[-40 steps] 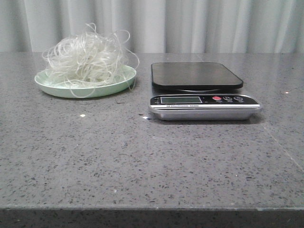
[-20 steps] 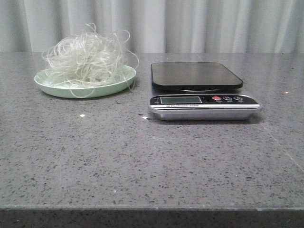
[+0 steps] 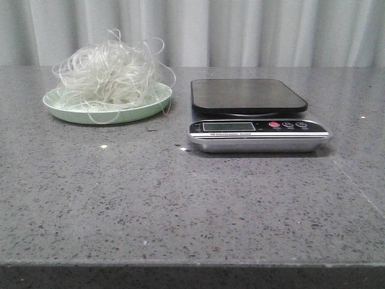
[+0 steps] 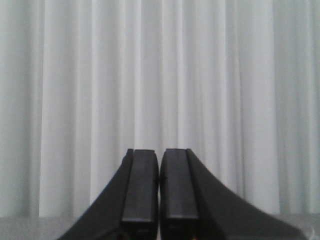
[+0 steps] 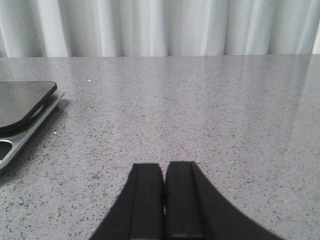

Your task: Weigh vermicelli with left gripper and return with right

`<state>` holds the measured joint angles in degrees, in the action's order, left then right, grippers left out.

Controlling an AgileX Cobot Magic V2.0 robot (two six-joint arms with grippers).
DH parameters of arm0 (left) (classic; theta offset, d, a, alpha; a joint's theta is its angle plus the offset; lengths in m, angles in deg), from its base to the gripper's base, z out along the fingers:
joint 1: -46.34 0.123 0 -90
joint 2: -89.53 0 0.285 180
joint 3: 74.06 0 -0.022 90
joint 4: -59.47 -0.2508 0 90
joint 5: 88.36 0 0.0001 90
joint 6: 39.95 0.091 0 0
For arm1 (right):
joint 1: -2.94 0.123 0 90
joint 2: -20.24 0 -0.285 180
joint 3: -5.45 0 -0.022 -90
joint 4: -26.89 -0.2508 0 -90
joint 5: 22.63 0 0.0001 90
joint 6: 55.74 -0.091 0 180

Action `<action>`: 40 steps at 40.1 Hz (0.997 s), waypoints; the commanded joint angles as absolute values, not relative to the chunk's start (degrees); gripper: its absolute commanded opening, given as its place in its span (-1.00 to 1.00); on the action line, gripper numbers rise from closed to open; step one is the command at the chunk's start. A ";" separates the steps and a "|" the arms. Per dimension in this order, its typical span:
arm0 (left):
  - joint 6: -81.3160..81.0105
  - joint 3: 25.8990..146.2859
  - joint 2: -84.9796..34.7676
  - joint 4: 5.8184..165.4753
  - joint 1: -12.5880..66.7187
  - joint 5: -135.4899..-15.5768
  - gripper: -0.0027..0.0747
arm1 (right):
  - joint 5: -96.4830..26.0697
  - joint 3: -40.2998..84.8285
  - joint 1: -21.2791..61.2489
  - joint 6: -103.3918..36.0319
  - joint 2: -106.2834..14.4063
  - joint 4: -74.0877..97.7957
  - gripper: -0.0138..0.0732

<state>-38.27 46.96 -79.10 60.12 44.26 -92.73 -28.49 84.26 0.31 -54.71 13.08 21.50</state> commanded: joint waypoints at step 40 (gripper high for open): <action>-16.68 94.28 -18.60 78.71 38.57 -61.51 0.54 | -23.78 83.83 0.04 -54.51 13.63 21.50 -0.33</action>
